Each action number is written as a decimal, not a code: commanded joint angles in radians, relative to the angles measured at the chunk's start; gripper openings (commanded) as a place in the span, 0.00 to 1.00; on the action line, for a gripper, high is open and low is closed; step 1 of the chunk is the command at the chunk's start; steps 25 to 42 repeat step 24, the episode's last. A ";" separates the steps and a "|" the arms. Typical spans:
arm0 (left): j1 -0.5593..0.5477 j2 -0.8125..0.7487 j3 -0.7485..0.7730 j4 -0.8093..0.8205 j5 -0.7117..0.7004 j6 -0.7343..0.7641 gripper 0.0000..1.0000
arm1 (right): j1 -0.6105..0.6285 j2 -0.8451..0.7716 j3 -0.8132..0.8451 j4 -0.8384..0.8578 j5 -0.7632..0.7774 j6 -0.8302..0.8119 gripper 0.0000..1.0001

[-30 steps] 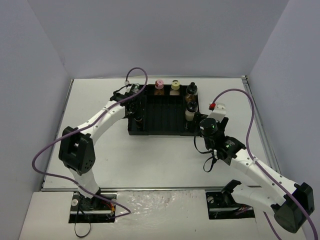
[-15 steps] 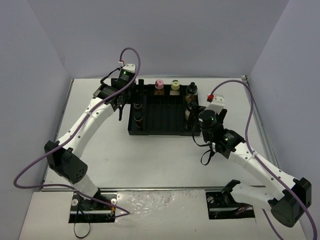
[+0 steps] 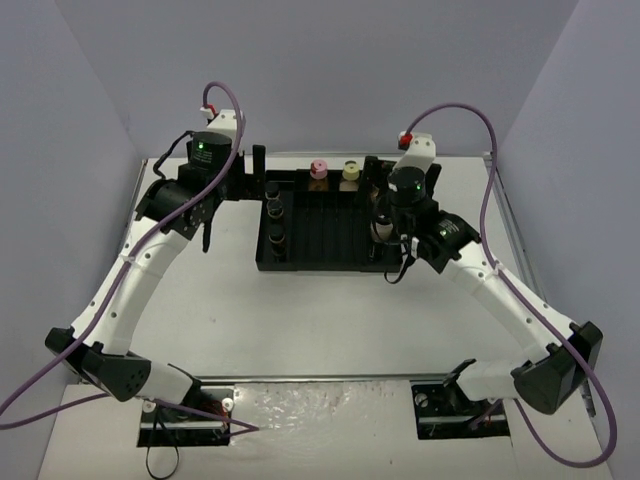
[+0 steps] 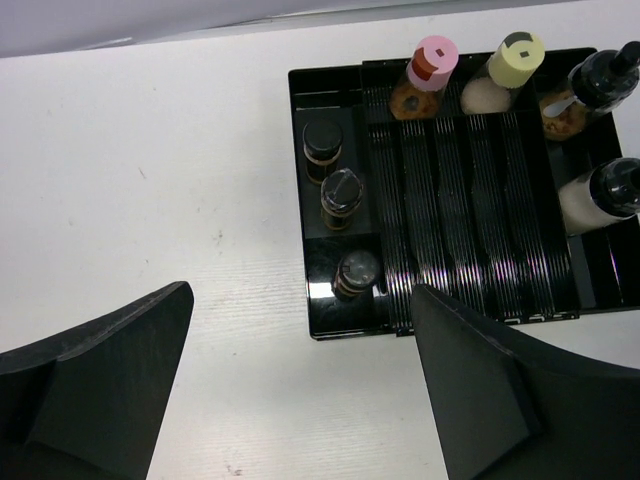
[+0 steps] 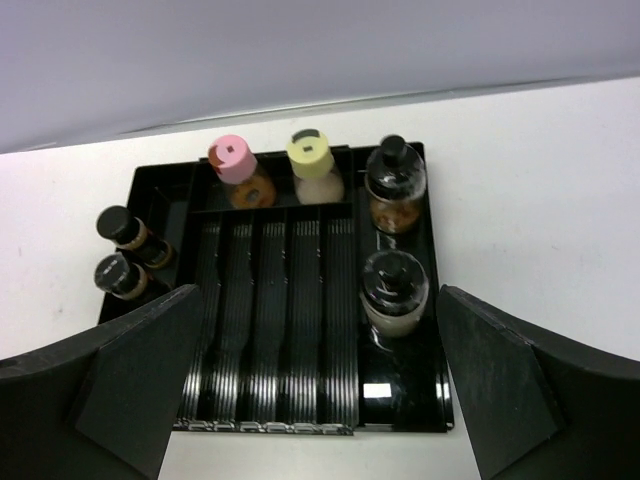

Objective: Organize the condiment bottles

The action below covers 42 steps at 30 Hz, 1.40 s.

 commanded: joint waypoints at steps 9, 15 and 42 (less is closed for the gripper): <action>0.083 -0.070 -0.044 0.086 0.093 0.007 0.97 | -0.008 0.137 0.208 0.054 -0.066 -0.057 1.00; 0.102 -0.068 -0.040 0.091 0.122 -0.001 0.97 | -0.007 0.136 0.207 0.056 -0.058 -0.066 1.00; 0.101 -0.067 -0.054 0.095 0.129 -0.007 0.97 | -0.008 0.117 0.189 0.048 -0.038 -0.072 1.00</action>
